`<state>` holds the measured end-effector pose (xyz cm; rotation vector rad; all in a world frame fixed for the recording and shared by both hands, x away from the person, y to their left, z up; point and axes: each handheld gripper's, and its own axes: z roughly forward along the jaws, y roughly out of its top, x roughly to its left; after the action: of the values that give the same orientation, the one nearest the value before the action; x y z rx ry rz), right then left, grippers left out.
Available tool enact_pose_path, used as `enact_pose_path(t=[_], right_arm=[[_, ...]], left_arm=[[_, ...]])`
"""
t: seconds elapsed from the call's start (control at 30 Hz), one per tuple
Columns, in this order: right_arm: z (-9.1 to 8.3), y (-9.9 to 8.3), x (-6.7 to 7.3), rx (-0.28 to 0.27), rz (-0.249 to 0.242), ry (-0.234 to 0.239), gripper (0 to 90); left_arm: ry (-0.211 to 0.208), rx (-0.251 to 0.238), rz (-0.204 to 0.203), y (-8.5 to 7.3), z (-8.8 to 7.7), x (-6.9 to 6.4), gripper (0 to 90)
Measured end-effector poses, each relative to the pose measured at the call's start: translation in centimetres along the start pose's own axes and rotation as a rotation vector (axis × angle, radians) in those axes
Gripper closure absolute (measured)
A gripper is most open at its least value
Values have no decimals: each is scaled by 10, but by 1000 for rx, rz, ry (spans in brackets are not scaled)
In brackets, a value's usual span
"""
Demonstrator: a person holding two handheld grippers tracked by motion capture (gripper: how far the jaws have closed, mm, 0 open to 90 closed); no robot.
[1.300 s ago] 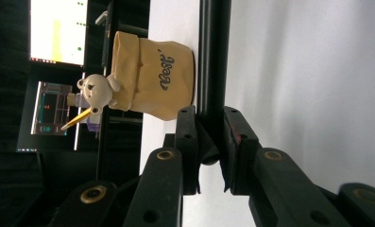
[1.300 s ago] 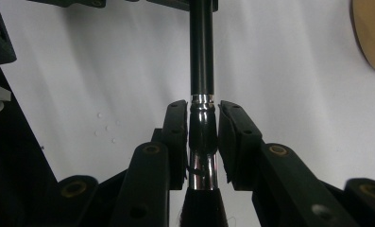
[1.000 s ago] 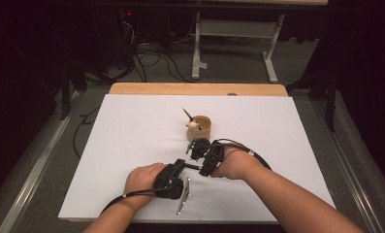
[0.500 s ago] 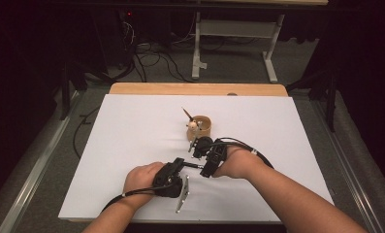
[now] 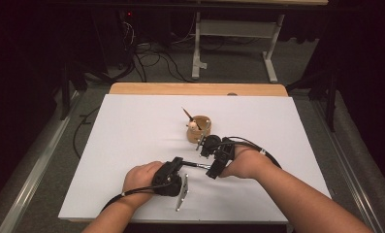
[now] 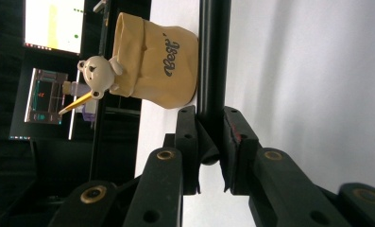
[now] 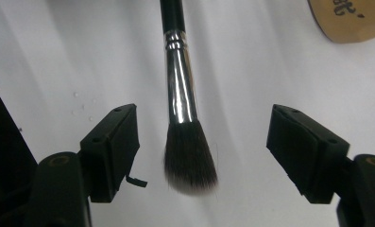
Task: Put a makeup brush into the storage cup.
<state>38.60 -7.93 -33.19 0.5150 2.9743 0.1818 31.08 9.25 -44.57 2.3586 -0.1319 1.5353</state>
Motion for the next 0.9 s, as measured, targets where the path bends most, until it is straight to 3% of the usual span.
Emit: enact_pose_path(t=[0.33,0.43,0.9], right_arm=[[1,-15,-4,1,28,-47,99],[2,-20,-5,6,40,-70,15],[7,-44,-13,22,78,-80,7]], left_arm=[[6,15,-16,-4,0,2,785],[6,15,-26,-5,0,3,785],[8,26,-47,-10,0,8,785]])
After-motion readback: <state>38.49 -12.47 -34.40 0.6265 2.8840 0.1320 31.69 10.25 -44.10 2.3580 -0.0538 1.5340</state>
